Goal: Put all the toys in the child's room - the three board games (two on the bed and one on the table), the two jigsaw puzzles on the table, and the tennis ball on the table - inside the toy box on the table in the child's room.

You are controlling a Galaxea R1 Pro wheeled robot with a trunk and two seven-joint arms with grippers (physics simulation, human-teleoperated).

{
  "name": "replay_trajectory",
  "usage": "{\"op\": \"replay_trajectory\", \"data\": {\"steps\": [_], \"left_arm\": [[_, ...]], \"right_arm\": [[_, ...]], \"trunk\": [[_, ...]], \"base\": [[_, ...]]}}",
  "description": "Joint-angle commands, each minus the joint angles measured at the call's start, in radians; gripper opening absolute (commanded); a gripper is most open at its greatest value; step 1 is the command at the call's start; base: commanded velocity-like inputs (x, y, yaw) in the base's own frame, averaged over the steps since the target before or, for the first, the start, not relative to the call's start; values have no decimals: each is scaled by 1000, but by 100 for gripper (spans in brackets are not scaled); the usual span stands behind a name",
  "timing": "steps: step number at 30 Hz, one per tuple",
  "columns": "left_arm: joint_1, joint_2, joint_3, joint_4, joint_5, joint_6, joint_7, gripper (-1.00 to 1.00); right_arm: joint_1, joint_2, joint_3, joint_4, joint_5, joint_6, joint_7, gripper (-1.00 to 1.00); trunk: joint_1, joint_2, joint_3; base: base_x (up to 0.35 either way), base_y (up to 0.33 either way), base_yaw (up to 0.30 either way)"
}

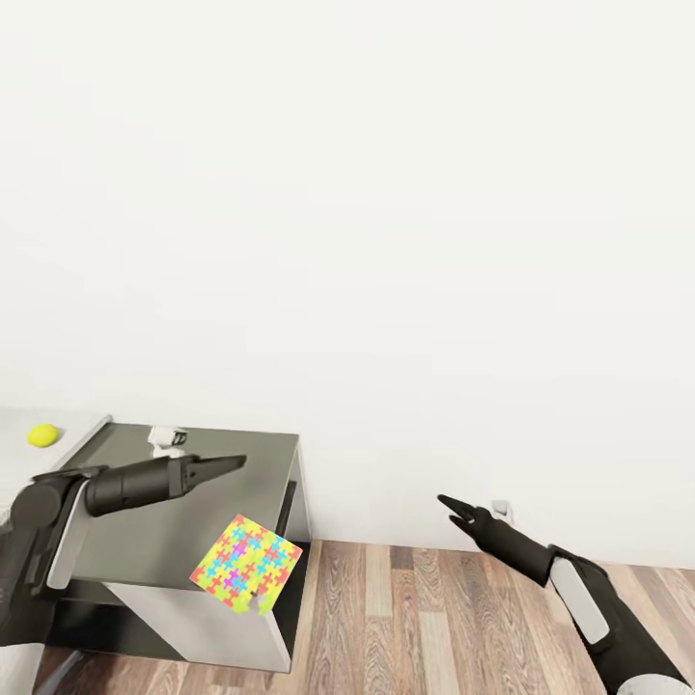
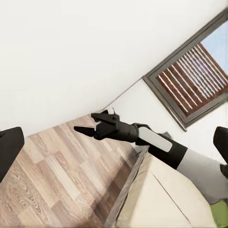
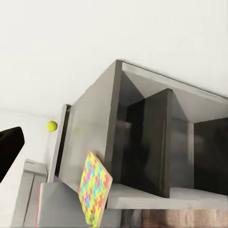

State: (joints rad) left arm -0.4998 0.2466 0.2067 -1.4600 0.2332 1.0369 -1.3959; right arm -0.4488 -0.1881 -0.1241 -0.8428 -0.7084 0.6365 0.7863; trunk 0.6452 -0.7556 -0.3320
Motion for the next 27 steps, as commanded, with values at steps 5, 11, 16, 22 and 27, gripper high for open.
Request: {"op": "replay_trajectory", "data": {"steps": [5,11,16,22,27], "left_arm": [[0,-6,-79,-4,1,10,-14,100],[0,-27,-129,-6,-2,10,-18,100],[-1,-32,-135,-7,1,10,-18,100],[-1,-32,-133,-8,2,10,-18,100],[-1,-32,-117,-7,3,10,-18,100]], "right_arm": [[-35,66,-1,-5,3,69,-74,100],[-41,104,-41,-15,-16,59,-219,100],[-51,121,-48,-7,-18,143,-254,100],[-82,172,-25,7,-12,245,-261,100],[-103,198,8,50,-10,282,-262,100]], "trunk": [[19,-36,-17],[42,-78,-36],[62,-113,-52],[85,-155,-70],[104,-190,-86]], "base": [[0,0,0],[0,0,0],[0,0,0],[0,0,0],[0,0,0]]}}
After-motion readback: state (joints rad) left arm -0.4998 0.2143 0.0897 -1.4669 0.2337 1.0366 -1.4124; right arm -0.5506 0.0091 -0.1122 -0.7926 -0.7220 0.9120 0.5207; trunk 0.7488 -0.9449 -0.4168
